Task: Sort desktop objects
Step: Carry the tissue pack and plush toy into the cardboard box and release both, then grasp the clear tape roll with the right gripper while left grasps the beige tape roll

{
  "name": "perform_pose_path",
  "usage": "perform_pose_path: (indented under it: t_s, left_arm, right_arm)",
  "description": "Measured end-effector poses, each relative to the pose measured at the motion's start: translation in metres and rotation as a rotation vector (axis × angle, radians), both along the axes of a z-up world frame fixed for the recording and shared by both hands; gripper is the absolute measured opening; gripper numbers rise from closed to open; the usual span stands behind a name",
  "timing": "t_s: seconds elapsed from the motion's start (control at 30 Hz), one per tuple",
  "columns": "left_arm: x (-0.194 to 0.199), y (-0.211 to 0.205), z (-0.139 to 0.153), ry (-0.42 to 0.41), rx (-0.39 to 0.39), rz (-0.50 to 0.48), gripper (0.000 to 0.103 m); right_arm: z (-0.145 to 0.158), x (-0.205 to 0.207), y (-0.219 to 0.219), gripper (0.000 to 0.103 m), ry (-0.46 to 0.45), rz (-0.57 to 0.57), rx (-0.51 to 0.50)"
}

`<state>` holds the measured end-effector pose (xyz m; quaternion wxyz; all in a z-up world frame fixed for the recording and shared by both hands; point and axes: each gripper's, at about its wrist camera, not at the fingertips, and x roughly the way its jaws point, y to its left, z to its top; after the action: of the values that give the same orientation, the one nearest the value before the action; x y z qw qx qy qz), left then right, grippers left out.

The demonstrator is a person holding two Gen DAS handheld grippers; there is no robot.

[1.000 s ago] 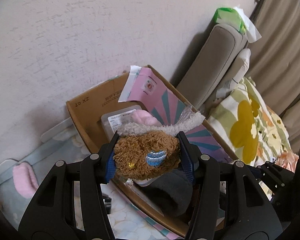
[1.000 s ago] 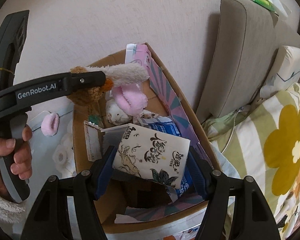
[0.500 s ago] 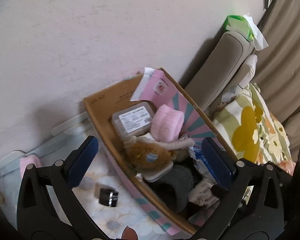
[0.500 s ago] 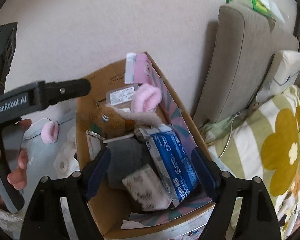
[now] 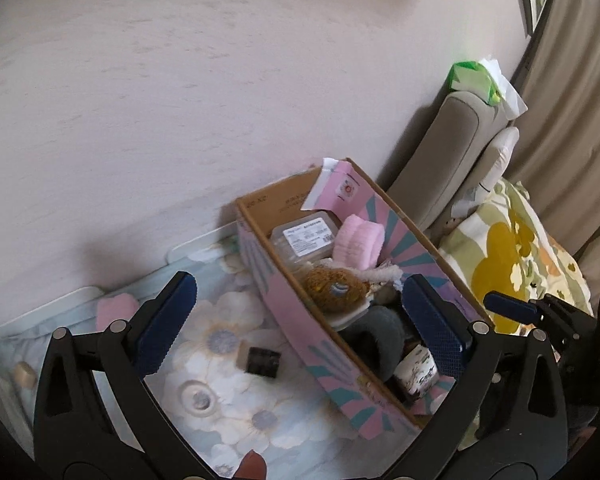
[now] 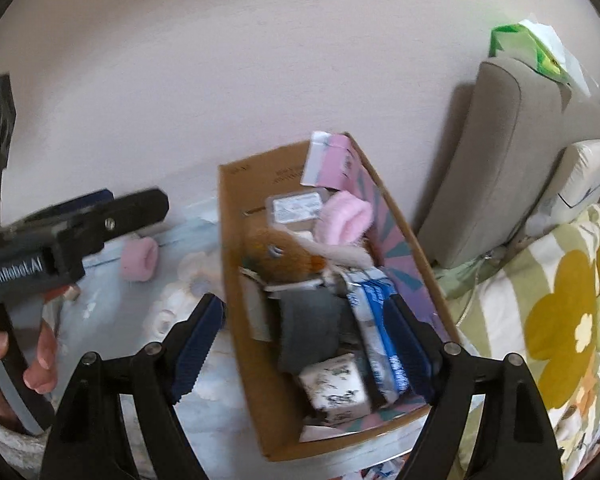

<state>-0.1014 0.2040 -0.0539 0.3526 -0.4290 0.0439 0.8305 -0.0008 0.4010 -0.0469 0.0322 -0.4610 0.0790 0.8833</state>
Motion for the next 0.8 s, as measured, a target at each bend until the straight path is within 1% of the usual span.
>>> perform_pose_path:
  t_s: [0.07,0.17,0.27,0.4,0.53,0.63,0.7,0.8]
  left_arm:
    - [0.000,-0.012,0.004,0.012,-0.004,0.010,0.102]
    - [-0.005,-0.035,0.015,0.042,0.000,0.050,0.102]
    - [-0.014,-0.066,0.031,0.078,0.016,0.116,0.103]
    - [-0.023,-0.118,0.047,0.119,0.031,0.225,0.103]
    - [-0.025,-0.173,0.054,0.155,0.027,0.361,0.103]
    - [-0.023,-0.208,0.055,0.171,0.022,0.443,0.103]
    - [-0.021,-0.228,0.052,0.172,0.014,0.490,0.103]
    - [-0.015,-0.252,0.035,0.146,0.012,0.558,0.102]
  right_arm:
    - [0.006,0.001,-0.008,0.079,0.033,0.018,-0.003]
    - [0.021,-0.001,-0.021,0.079,0.090,0.045,0.010]
    - [0.037,-0.005,-0.037,0.079,0.138,0.090,0.026]
    - [0.045,-0.013,-0.057,0.079,0.176,0.146,0.016]
    - [0.038,-0.026,-0.085,0.079,0.163,0.224,0.007]
    - [0.027,-0.035,-0.108,0.079,0.143,0.286,-0.029]
    - [0.017,-0.038,-0.126,0.079,0.130,0.331,-0.041]
    - [0.000,-0.038,-0.149,0.079,0.104,0.380,-0.033]
